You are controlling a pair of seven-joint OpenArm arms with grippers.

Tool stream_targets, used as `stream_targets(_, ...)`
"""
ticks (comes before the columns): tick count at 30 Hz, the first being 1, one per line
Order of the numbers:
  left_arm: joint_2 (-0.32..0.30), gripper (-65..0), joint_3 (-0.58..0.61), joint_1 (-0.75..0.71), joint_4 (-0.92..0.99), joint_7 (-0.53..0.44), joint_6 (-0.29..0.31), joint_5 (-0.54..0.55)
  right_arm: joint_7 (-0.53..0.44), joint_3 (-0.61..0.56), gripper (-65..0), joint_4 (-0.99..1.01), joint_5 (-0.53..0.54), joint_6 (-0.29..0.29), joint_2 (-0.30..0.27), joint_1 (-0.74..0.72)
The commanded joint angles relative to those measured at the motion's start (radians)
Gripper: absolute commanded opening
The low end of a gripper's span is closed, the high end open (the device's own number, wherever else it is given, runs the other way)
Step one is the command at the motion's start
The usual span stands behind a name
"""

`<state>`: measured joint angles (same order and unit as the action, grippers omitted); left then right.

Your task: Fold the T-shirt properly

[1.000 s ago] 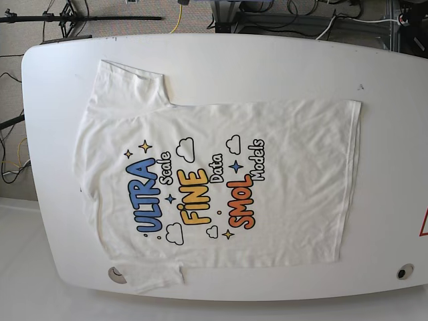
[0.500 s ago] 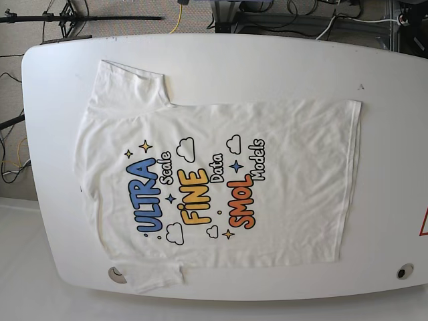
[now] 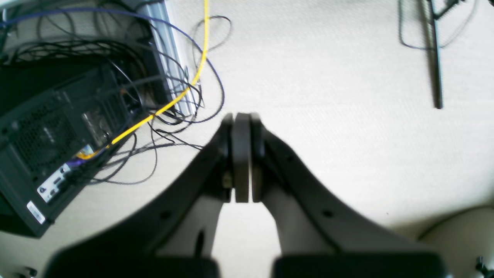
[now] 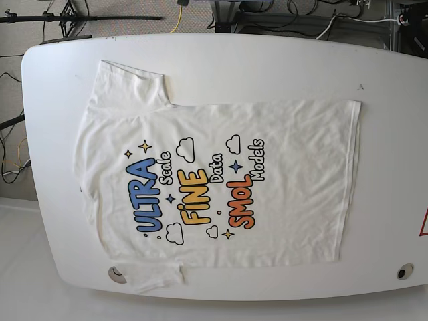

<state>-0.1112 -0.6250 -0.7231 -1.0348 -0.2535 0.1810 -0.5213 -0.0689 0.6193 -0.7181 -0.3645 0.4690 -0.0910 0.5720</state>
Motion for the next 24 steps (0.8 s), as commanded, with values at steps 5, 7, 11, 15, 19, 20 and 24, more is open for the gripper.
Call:
stream_targets(5, -0.014, -65.0, -0.003, -0.093, -0.144, 0.03, 0.087, 0.11, 0.022, 0.01, -65.0, -0.118, 0.081, 0.009, -0.013, 0.046)
stream_targets(7, -0.014, -65.0, -0.003, -0.11, -0.178, 0.04, 0.111, 0.134, 0.033, 0.009, -65.0, -0.156, 0.107, 0.01, -0.012, 0.061)
stream_targets(11, -0.018, -65.0, 0.0, -0.164, -0.277, 0.091, 0.141, 0.205, 0.054, -0.001, -65.0, -0.26, 0.169, 0.001, -0.006, 0.12)
stream_targets(15, -0.02, -65.0, 0.001, -0.186, -0.336, 0.121, 0.137, 0.245, 0.065, -0.005, -65.0, -0.335, 0.217, 0.001, -0.002, 0.158)
stream_targets(19, -0.025, -64.6, 0.011, -0.233, -0.415, 0.137, 0.135, 0.29, 0.095, -0.022, -65.0, -0.447, 0.332, -0.003, -0.008, 0.244)
stream_targets(20, -0.026, -64.3, 0.013, -0.239, -0.426, 0.137, 0.135, 0.294, 0.098, -0.024, -65.0, -0.463, 0.35, -0.003, -0.008, 0.258)
stream_targets(24, -0.027, -61.9, 0.019, -0.258, -0.472, 0.131, 0.138, 0.307, 0.11, -0.031, -65.0, -0.531, 0.411, -0.006, -0.01, 0.312)
